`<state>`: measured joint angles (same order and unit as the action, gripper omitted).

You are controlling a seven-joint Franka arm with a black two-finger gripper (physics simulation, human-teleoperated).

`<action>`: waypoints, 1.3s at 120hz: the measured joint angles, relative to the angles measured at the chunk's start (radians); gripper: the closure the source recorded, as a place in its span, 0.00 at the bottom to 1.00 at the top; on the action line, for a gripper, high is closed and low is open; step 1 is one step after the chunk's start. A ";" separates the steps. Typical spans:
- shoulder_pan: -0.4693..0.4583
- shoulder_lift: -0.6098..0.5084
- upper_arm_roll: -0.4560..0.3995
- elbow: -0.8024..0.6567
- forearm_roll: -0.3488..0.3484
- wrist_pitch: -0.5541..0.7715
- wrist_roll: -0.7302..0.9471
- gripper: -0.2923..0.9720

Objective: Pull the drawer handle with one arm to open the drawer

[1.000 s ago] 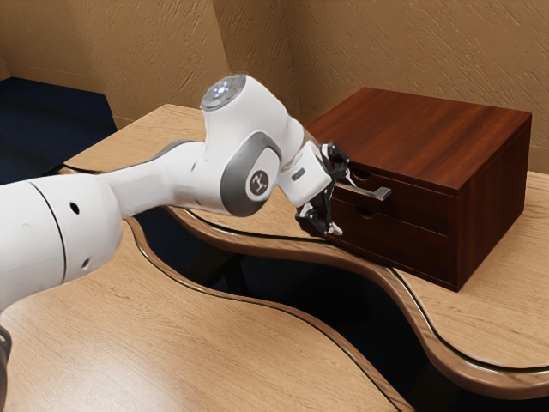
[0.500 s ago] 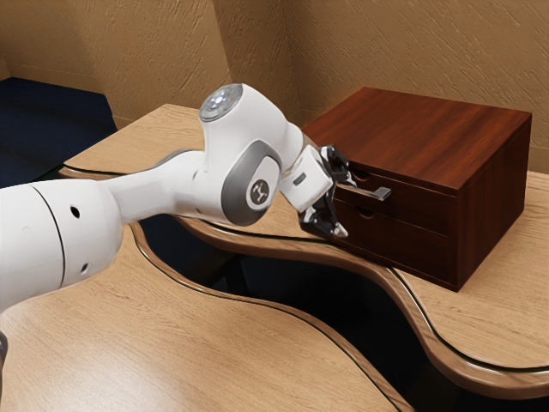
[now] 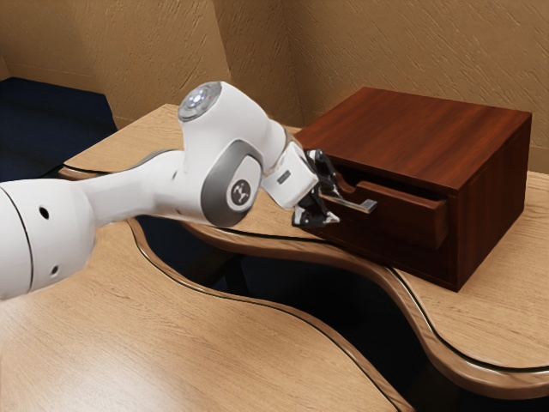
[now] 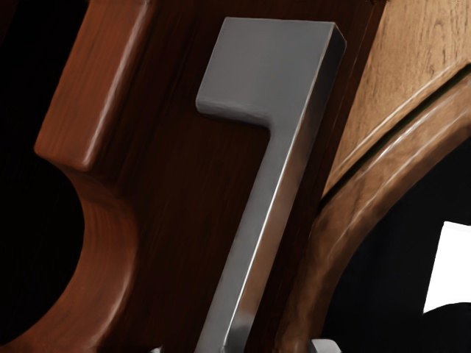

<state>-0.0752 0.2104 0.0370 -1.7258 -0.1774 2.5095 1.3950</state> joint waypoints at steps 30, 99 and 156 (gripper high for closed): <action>0.002 -0.079 0.000 -0.098 0.002 0.008 -0.012 0.65; 0.010 -0.299 -0.007 -0.365 -0.016 0.053 -0.034 0.78; 0.009 -0.435 -0.010 -0.515 -0.005 0.061 -0.049 0.74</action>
<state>-0.0661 -0.2242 0.0267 -2.2410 -0.1825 2.5707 1.3463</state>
